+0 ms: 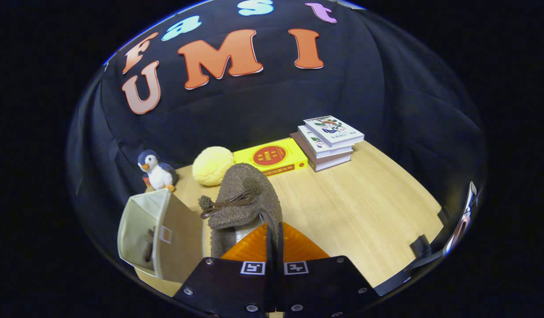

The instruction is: Open the storage box then place both shoes into the box .Put the left shoe in first, then the right shoe, with the right side of both shoes facing outward in a uniform manner.

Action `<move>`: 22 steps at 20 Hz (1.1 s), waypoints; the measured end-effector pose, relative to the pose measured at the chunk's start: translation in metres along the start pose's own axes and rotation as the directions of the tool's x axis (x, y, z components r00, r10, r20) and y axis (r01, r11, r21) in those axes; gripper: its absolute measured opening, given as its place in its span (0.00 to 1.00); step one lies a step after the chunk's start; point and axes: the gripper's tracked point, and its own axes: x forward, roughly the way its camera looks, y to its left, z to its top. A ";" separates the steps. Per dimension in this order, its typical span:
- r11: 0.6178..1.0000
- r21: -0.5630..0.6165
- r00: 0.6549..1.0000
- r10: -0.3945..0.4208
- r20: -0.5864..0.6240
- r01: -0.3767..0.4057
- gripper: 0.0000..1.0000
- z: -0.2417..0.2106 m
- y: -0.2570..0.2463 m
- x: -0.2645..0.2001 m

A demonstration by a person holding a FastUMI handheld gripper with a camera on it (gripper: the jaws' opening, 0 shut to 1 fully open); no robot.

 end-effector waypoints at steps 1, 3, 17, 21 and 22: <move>1.000 0.011 1.000 0.012 0.005 -0.012 0.01 0.000 0.020 -0.005; 0.999 0.028 0.999 0.047 0.012 -0.047 0.01 0.002 0.061 -0.016; 0.994 0.008 0.992 0.108 -0.068 -0.108 0.01 -0.051 0.199 -0.019; 0.997 -0.026 0.991 0.075 -0.107 -0.079 0.04 -0.071 0.196 -0.014; 0.996 -0.012 0.991 0.092 -0.102 -0.094 0.07 -0.069 0.201 -0.016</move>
